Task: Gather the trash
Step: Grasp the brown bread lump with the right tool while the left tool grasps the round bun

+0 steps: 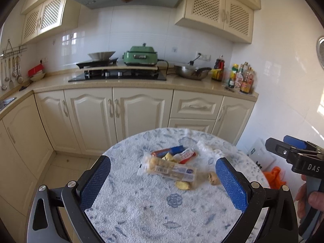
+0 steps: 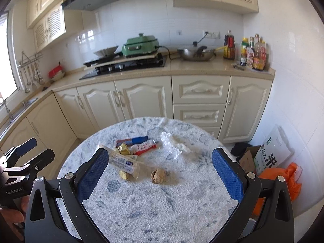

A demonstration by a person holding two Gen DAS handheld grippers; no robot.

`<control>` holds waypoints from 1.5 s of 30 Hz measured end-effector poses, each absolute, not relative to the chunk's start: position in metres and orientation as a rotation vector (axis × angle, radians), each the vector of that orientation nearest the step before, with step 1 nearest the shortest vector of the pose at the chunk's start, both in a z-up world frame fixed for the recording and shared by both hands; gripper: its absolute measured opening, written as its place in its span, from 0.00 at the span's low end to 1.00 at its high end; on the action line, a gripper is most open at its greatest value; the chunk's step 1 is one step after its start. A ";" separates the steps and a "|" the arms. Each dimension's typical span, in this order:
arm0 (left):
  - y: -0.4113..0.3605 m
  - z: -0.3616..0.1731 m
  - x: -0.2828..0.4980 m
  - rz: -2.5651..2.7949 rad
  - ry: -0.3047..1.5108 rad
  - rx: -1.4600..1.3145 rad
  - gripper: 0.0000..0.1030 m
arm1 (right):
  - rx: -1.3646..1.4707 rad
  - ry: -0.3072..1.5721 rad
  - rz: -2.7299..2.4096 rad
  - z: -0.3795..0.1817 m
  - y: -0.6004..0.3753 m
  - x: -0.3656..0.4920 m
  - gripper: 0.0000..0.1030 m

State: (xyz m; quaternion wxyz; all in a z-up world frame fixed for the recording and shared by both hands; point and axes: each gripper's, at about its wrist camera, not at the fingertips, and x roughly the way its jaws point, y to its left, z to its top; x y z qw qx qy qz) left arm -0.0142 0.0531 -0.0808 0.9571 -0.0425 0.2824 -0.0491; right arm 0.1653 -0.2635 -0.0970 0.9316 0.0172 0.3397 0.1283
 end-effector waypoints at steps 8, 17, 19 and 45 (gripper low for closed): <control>0.058 -0.117 0.062 -0.108 0.701 -0.124 0.99 | 0.020 0.844 0.258 -0.156 -0.258 0.201 1.00; 0.055 -0.155 0.114 -0.103 0.811 -0.130 0.99 | 0.022 0.968 0.237 -0.214 -0.259 0.225 1.00; 0.050 -0.163 0.119 -0.109 0.823 -0.108 0.99 | 0.018 0.992 0.245 -0.226 -0.256 0.228 0.99; 0.002 -0.236 0.183 -0.176 0.950 -0.018 0.70 | -0.016 1.004 0.325 -0.271 -0.250 0.244 0.34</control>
